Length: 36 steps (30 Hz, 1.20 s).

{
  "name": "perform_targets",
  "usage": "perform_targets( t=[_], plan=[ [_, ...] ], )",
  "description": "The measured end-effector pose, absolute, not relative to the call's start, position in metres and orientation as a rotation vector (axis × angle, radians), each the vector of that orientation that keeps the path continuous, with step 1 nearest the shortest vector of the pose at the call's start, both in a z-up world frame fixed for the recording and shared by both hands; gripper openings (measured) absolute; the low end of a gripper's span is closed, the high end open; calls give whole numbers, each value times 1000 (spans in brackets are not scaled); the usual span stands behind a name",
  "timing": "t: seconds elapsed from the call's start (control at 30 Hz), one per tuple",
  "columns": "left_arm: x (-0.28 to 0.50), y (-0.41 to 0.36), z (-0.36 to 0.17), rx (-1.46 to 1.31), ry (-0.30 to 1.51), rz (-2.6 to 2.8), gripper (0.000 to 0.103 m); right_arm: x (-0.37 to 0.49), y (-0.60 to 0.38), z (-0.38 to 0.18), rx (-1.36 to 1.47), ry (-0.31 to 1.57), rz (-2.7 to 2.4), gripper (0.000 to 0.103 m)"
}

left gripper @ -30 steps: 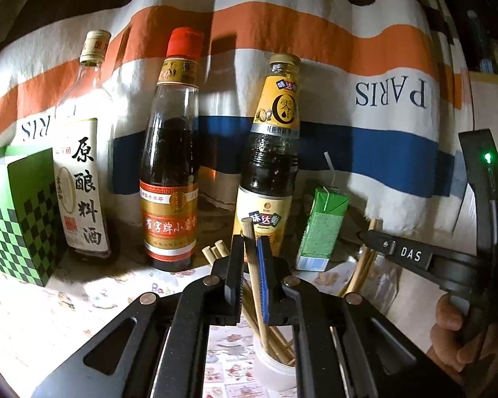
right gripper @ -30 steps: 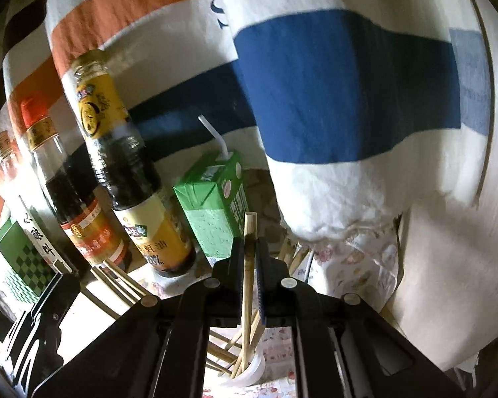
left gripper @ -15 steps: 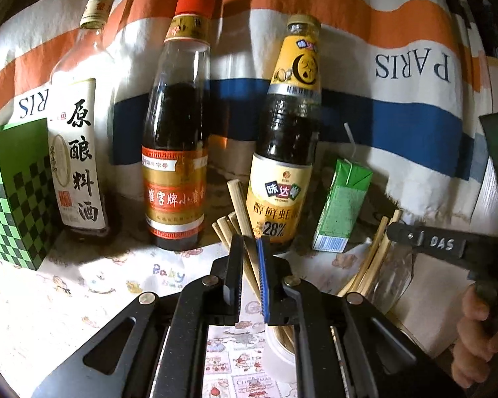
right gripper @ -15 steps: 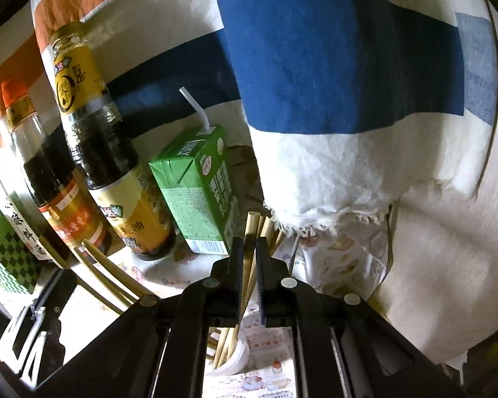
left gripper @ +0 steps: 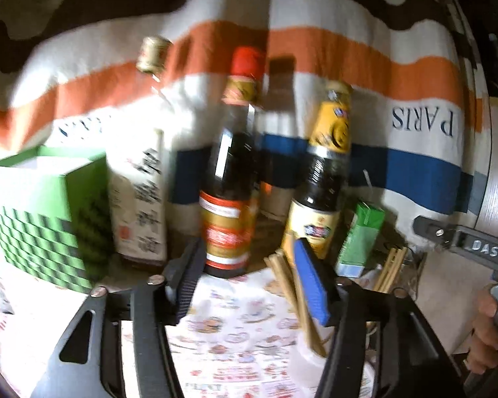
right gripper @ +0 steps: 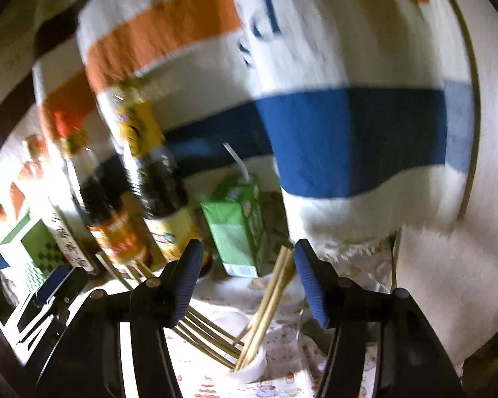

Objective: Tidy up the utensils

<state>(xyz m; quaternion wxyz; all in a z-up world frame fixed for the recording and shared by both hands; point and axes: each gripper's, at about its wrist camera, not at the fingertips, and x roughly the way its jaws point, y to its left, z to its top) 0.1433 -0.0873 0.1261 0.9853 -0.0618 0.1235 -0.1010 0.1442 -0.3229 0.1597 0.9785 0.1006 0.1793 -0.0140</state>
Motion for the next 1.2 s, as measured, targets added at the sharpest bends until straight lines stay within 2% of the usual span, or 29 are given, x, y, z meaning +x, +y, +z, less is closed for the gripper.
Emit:
perform_targets(
  t=[0.03, 0.1, 0.17, 0.23, 0.37, 0.47, 0.53, 0.73, 0.83, 1.2],
  plan=[
    [139, -82, 129, -118, 237, -194, 65, 139, -319, 163, 192, 342, -24, 70],
    [128, -68, 135, -109, 216, -174, 73, 129, -313, 168, 182, 310, -4, 75],
    [117, -54, 142, -98, 203, -158, 77, 118, -308, 175, 207, 301, 47, 79],
    [105, -43, 146, -82, 188, -136, 83, 110, -301, 179, 219, 290, 71, 81],
    [73, -18, 149, -30, 139, -96, 102, 89, -284, 176, 181, 212, 34, 87],
    [54, -3, 143, -34, 130, -91, 102, 75, -276, 169, 143, 154, -4, 94],
    [45, 4, 137, -31, 130, -88, 102, 64, -272, 162, 114, 130, 1, 103],
    [24, 18, 113, -22, 115, -76, 102, 34, -262, 139, 82, 77, -31, 103],
    [24, 23, 93, -104, 129, -26, 102, 25, -251, 122, 46, 79, 3, 103],
    [50, 17, 19, -50, 276, 7, 102, 23, -223, 45, -38, 138, 80, 103]
  ],
)
